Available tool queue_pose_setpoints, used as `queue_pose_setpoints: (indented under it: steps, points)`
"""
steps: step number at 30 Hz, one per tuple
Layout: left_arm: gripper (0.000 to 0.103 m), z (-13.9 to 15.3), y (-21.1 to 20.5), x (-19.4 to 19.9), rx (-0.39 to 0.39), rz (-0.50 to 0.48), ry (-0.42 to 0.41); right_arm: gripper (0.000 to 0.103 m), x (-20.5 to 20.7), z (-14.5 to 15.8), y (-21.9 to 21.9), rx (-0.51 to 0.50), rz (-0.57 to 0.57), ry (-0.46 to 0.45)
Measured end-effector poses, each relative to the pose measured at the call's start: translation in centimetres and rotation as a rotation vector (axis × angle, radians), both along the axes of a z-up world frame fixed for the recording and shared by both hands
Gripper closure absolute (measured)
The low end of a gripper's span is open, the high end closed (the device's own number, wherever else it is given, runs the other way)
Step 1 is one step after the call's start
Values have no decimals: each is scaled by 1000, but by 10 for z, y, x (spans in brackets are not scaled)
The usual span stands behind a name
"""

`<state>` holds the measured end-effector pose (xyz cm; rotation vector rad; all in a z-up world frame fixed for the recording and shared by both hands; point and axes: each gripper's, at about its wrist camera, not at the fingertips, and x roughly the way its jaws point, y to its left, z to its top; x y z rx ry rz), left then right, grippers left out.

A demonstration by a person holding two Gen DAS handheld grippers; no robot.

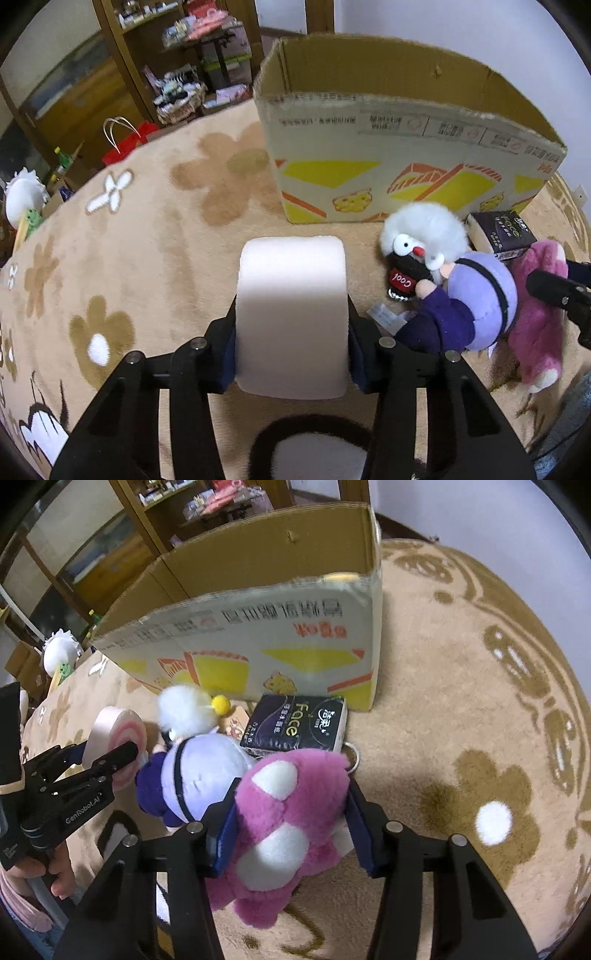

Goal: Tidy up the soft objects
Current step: 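Lift roll plush and pink bear into the box and open both tools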

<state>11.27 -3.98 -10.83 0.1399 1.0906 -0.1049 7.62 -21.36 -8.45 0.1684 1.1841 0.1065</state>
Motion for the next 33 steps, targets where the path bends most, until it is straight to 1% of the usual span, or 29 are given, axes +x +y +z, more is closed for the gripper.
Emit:
queue_pose_setpoints:
  steps: [3, 5, 8, 12, 18, 22, 24, 27, 30, 33]
  points:
    - [57, 13, 3, -7, -2, -1, -44, 48, -5, 12, -2, 4, -7, -39]
    - [57, 21, 1, -16, 10, 2, -85, 48, -9, 23, -3, -5, -12, -80]
    - [57, 35, 0, -23, 25, 6, -152, 48, -12, 37, -7, 8, -20, -136]
    - [57, 55, -1, -33, 20, 7, -237, 48, -16, 55, -7, 14, -26, -225]
    - [57, 79, 3, -37, 8, 4, -354, 48, -22, 83, -8, 7, -35, -377]
    - [57, 93, 4, -40, -10, 13, -417, 48, -24, 101, -6, -3, -36, -478]
    - [57, 101, 3, -39, -15, 14, -447, 48, -23, 109, -5, -3, -33, -505]
    - [57, 110, 4, -35, -3, 6, -491, 48, -17, 118, -3, -10, -20, -541]
    - [57, 117, 3, -26, -4, 7, -513, 48, -10, 121, 0, -18, -11, -558]
    - [57, 122, 4, -15, -27, 14, -521, 48, -1, 123, 4, -31, 5, -570]
